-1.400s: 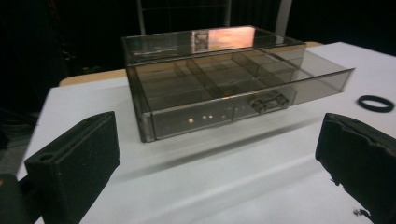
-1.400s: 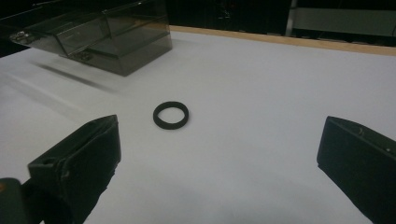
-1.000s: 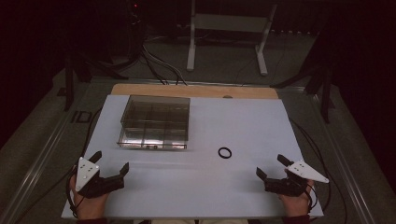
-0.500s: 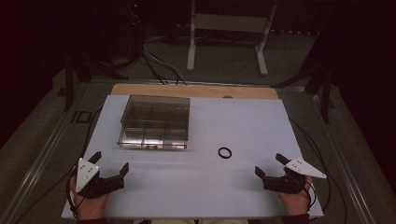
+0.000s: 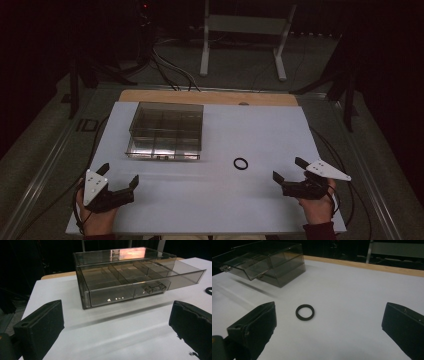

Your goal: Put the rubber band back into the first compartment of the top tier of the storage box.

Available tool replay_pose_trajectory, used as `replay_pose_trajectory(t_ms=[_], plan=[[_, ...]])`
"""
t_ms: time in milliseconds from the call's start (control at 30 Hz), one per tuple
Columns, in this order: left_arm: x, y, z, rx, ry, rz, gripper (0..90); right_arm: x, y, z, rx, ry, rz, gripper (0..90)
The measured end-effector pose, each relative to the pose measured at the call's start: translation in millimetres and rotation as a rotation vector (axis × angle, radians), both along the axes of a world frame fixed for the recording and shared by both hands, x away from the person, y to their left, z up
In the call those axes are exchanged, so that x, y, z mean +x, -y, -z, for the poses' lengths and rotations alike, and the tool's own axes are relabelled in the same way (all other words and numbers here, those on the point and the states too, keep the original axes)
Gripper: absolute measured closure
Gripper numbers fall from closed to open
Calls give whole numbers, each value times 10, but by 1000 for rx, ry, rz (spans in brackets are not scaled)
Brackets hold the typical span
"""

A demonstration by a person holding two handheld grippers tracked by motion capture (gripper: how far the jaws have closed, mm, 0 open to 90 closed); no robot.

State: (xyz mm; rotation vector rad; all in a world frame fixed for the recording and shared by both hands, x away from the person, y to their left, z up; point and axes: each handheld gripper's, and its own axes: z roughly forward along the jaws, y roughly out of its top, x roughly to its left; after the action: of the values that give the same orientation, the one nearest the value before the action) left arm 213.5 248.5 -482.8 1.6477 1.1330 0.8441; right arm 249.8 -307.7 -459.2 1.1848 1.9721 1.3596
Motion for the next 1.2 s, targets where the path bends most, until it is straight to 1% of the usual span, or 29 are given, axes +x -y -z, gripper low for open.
replay_pose_trajectory(t_ms=[67,200,300,333,367,500,567,633,800,833,933,1067,1100,1200], plan=[[2,7,4,5,-1,2,6,39,-31,-24,-10,-6,-8,2],[5,4,13,6,-3,1,6,103,-86,-51,-10,-15,-12,2],[9,-10,22,-2,-5,-2,6,120,-101,-56,-10,-18,-14,2],[9,-18,23,-8,-4,-4,6,159,-136,-65,-14,-25,-19,1],[9,-18,23,-8,-4,-4,6,159,-136,-65,-14,-25,-19,1],[7,-38,24,-13,-2,-9,6,251,-218,-105,-32,-39,-35,2],[8,-37,24,-12,-2,-8,6,266,-232,-112,-34,-41,-36,2],[8,-36,25,-9,-3,-8,6,320,-270,-132,-44,-45,-39,2],[9,-39,27,-7,-3,-10,6,396,-321,-146,-55,-58,-43,2],[10,-39,29,-7,-3,-10,6,439,-342,-151,-56,-64,-44,2],[12,-37,33,-5,-5,-9,6,470,-362,-158,-56,-69,-43,2],[15,-33,35,-5,-5,-8,6,530,-400,-171,-69,-75,-52,2],[16,-33,38,-6,-6,-8,6,561,-419,-176,-80,-80,-56,2],[18,-36,41,-8,-7,-9,6,590,-437,-178,-87,-88,-57,2]])
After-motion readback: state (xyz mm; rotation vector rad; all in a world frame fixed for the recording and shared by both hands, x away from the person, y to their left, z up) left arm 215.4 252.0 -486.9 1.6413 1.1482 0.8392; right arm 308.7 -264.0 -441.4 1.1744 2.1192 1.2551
